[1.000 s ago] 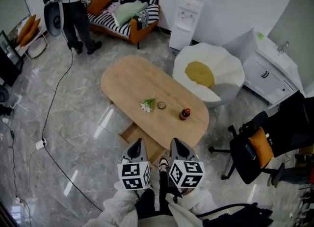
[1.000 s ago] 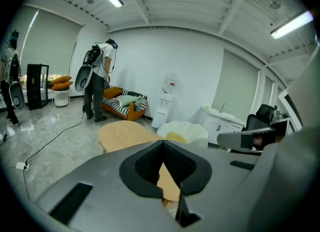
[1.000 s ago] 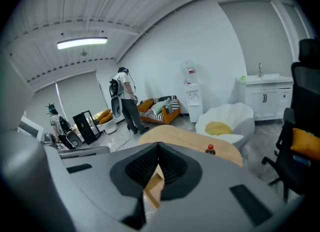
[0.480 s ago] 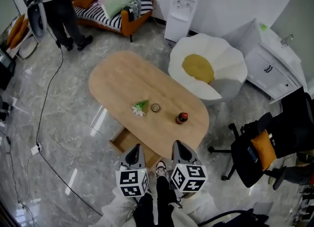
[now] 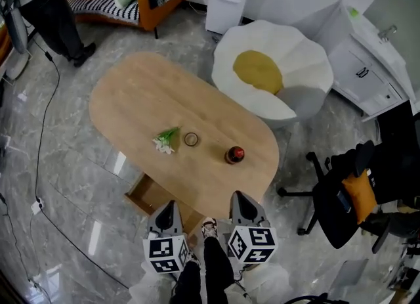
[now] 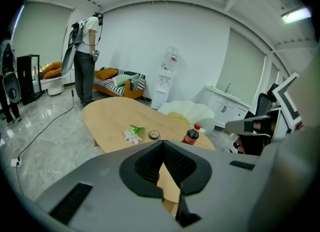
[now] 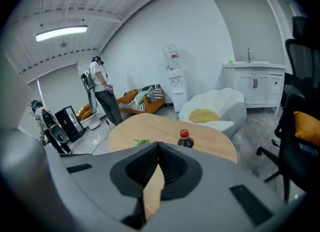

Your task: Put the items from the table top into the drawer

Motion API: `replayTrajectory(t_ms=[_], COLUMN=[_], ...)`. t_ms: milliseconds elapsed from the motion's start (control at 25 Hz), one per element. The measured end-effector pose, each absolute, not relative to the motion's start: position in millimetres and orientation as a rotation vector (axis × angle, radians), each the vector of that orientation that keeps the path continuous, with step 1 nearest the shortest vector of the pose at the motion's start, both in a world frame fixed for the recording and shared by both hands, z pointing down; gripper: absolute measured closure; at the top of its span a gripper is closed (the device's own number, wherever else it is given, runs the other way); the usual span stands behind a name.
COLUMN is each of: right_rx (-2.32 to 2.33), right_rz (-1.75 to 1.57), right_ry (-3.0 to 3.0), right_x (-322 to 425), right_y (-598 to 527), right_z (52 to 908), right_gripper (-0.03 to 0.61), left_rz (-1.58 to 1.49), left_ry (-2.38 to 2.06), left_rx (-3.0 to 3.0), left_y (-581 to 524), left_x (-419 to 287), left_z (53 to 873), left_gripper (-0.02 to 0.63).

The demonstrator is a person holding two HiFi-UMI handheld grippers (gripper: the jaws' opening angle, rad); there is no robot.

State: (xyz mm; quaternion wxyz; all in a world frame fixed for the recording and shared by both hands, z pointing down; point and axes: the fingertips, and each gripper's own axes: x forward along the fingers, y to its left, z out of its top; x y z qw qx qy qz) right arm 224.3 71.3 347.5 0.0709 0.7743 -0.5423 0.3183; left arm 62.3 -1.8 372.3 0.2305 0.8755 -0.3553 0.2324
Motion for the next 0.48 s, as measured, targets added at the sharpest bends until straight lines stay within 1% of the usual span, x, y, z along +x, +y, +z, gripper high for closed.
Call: replayTrajectory(t_ms=[240,480], right_rx=[2.377,2.368], right_rz=[1.014,0.968], right_ry=[-1.622,-1.643], right_x=[253,274], right_y=[63,50], right_z=[398,412], right_gripper=[0.525,0.525], left_rz=[0.681,0.674], left_ry=[-0.923,-0.899], left_rx=[2.414,2.408], left_y=[3,4], left_x=[93,117], left_z=[426,445], left_gripper=[0.619,0.62])
